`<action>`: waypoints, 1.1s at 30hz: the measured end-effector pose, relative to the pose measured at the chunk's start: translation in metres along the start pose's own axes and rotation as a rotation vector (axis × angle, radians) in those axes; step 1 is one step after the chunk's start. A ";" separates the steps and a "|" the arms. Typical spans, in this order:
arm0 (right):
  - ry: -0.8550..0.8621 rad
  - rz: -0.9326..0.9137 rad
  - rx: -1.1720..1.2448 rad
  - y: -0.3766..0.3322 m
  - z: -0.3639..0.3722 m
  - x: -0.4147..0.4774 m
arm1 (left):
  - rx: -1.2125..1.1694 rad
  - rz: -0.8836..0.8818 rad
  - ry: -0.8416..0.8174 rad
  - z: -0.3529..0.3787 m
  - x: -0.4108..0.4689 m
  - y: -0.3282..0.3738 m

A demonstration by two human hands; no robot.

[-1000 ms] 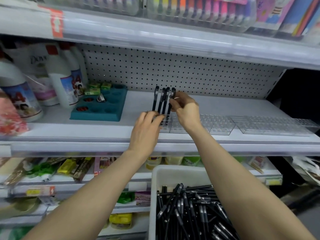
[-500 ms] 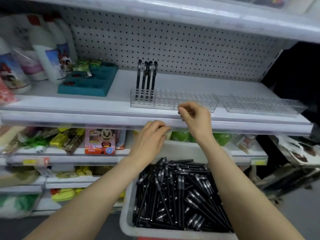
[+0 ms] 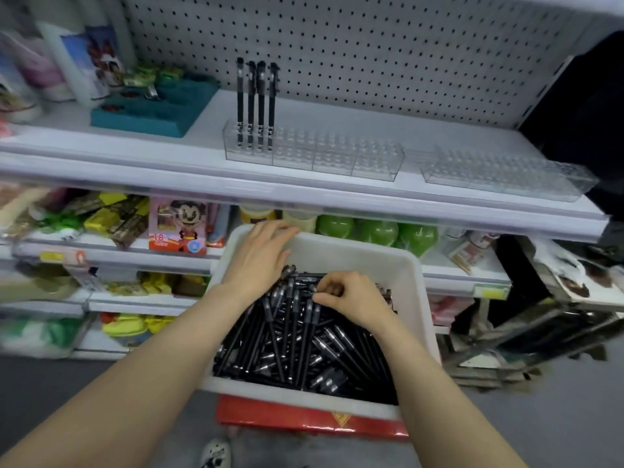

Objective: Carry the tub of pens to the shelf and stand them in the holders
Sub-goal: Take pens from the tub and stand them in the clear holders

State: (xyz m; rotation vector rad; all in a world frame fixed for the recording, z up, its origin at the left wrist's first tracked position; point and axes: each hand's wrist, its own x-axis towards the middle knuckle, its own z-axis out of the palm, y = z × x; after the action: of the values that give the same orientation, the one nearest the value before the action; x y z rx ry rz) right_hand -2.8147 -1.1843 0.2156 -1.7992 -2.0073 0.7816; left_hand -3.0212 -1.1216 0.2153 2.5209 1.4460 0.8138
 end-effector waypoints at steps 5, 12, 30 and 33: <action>0.014 -0.014 -0.004 0.000 0.002 0.000 | 0.011 0.001 0.008 0.001 -0.002 0.003; 0.303 0.076 0.446 -0.005 -0.017 0.006 | -0.027 0.084 0.015 -0.001 -0.005 0.014; 0.469 -0.070 0.888 -0.088 -0.078 0.063 | -0.170 0.065 0.141 -0.049 0.040 0.004; 0.574 -0.150 0.823 -0.116 -0.122 0.087 | -0.111 0.048 0.264 -0.078 0.070 -0.011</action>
State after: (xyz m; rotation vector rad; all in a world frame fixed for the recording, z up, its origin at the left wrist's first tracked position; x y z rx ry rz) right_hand -2.8493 -1.0829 0.3719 -1.1818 -1.1736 0.7678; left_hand -3.0412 -1.0698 0.3048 2.4470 1.3700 1.2393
